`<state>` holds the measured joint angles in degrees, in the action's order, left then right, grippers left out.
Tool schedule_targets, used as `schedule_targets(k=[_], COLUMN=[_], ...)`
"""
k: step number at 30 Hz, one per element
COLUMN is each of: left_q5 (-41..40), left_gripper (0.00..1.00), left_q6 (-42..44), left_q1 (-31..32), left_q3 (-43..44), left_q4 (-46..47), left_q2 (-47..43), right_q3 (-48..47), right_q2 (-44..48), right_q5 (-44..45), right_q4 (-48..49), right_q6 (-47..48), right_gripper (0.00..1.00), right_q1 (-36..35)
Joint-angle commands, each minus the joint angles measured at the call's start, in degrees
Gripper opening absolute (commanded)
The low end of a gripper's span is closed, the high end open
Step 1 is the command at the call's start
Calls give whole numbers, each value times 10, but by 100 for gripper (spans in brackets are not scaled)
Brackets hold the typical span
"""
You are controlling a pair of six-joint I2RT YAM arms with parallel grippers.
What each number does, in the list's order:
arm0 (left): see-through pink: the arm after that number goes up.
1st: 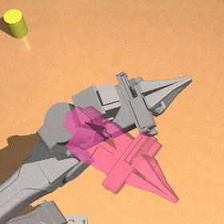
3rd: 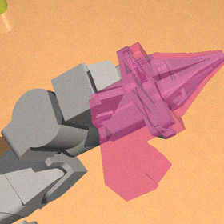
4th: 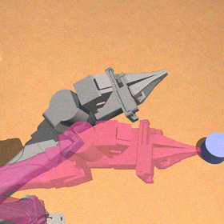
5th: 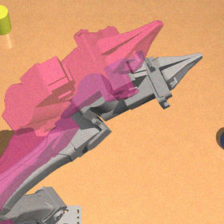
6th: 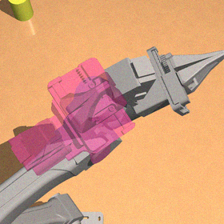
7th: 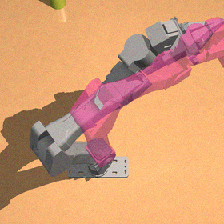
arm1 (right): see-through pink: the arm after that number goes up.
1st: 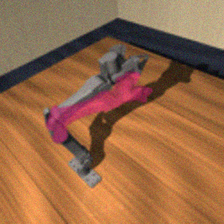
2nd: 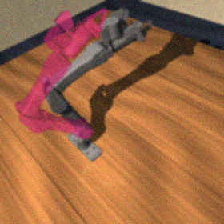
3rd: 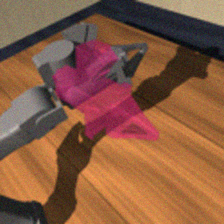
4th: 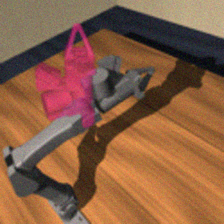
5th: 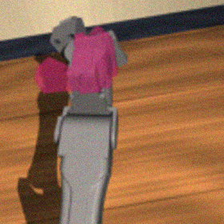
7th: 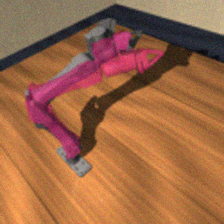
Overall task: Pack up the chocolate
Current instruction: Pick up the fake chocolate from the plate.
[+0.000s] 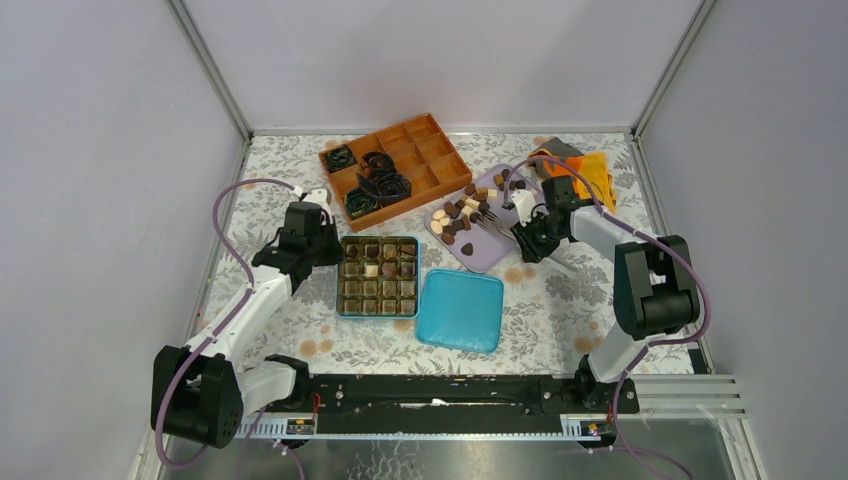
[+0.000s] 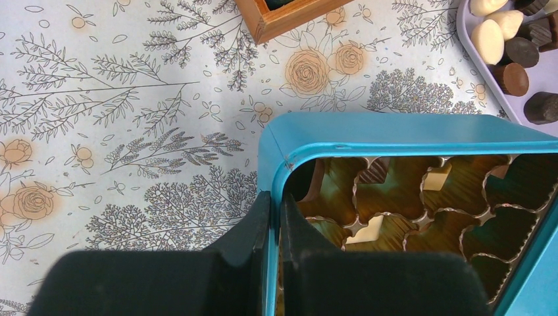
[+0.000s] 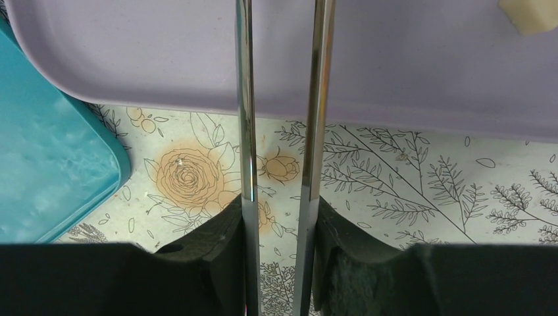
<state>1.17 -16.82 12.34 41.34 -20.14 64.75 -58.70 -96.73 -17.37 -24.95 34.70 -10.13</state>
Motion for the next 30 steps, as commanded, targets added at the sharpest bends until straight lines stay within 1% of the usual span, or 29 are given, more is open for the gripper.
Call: schedule_targets(k=[1, 3, 6, 13, 21, 24, 30], left_q5=[13, 12, 11, 9, 3, 4, 4], left_gripper=[0, 0, 0, 0, 0, 0, 0], left_q6=[-14, -14, -13, -13, -14, -16, -15], left_q1=[1, 1, 1, 1, 1, 1, 1], left_q3=[10, 10, 10, 10, 10, 10, 15], left_q4=[50, 49, 48, 45, 46, 47, 57], left_q2=[-12, -13, -14, -12, -15, -13, -14], right_q3=[0, 1, 2, 4, 5, -4, -43], right_q2=[38, 45, 60, 83, 138, 159, 187], right_q5=[-25, -30, -36, -60, -117, -138, -173], right_q4=[-3, -6, -9, -17, -29, -46, -116], right_q6=[9, 11, 11, 15, 21, 38, 102], right_gripper=[5, 2, 0, 0, 0, 0, 0], right_q1=[-2, -2, 0, 5, 5, 5, 3])
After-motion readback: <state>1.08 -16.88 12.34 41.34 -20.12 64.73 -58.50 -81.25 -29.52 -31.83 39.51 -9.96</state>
